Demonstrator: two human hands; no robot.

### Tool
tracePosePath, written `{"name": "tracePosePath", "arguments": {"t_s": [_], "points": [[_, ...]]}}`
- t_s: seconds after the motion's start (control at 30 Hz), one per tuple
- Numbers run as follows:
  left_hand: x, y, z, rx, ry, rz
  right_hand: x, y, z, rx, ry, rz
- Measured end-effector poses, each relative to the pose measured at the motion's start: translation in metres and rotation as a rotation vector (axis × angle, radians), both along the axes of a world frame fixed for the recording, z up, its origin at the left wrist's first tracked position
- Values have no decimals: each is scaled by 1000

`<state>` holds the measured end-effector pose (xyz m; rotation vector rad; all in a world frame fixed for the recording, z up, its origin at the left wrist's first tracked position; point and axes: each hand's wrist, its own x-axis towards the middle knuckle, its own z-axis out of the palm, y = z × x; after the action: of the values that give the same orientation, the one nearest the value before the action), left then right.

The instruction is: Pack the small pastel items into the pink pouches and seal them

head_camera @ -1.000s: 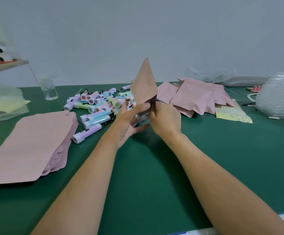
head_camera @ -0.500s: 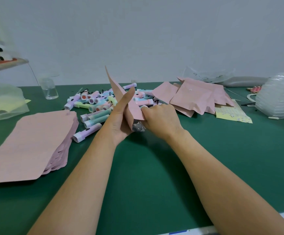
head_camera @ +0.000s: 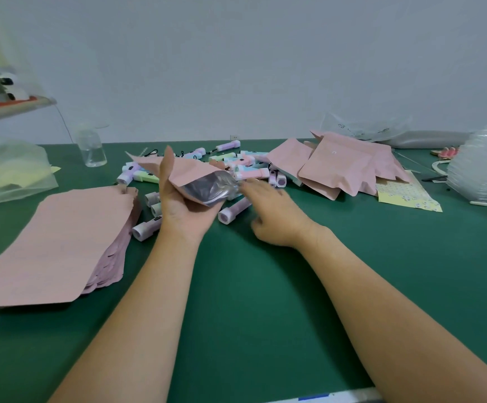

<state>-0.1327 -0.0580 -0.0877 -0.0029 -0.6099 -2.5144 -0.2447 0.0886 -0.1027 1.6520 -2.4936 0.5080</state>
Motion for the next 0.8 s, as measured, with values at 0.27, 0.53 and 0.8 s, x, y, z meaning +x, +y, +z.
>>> {"name": "tracePosePath", "arguments": {"t_s": [0.27, 0.53, 0.8], "points": [[-1, -10, -12, 50, 39, 68, -11, -4, 0, 96, 230, 62], [-1, -13, -12, 75, 45, 82, -22, 15, 5, -708, -590, 40], [-3, -9, -13, 89, 10, 93, -17, 12, 20, -934, -927, 2]]}}
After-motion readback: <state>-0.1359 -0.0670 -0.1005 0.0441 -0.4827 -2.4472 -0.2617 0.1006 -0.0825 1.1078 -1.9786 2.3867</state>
